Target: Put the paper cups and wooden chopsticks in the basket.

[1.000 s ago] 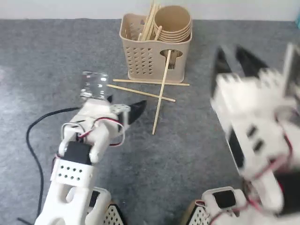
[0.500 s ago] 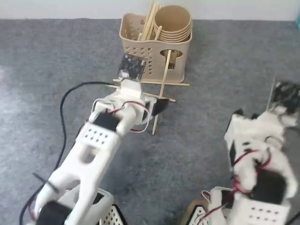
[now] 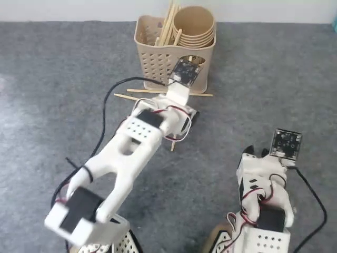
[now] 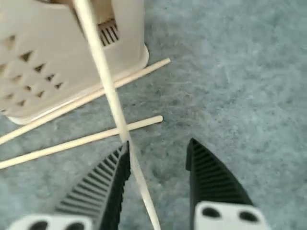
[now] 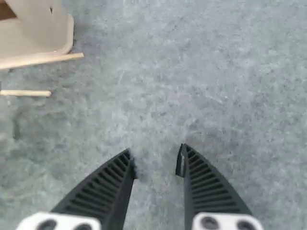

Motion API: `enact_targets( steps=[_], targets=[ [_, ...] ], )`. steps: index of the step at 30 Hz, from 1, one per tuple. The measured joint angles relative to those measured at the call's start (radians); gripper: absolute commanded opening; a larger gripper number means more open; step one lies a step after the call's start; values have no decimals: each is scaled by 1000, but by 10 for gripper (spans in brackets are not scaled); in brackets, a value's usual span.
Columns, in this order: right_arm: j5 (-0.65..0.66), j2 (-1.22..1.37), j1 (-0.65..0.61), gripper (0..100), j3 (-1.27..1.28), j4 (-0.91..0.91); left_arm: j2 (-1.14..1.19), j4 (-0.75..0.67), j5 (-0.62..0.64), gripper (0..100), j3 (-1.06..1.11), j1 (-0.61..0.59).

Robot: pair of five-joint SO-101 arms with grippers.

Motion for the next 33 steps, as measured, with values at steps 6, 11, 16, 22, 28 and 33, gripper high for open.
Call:
enact_targets(
  steps=[6,11,16,22,28,33],
  targets=[
    [0,-3,2,117,17,-2,141,0,-3,182,-101,2],
    [0,-3,-2,117,17,-2,149,0,-3,184,-109,-25],
    [0,-3,-2,117,17,-2,149,3,-3,184,-109,-54],
    [0,-3,-2,117,17,-2,149,9,-6,181,-109,-48],
    [0,-3,-2,117,17,-2,160,6,-6,181,-109,-49],
    [0,-3,-2,117,17,-2,207,-15,-6,175,-110,-49]
  ],
)
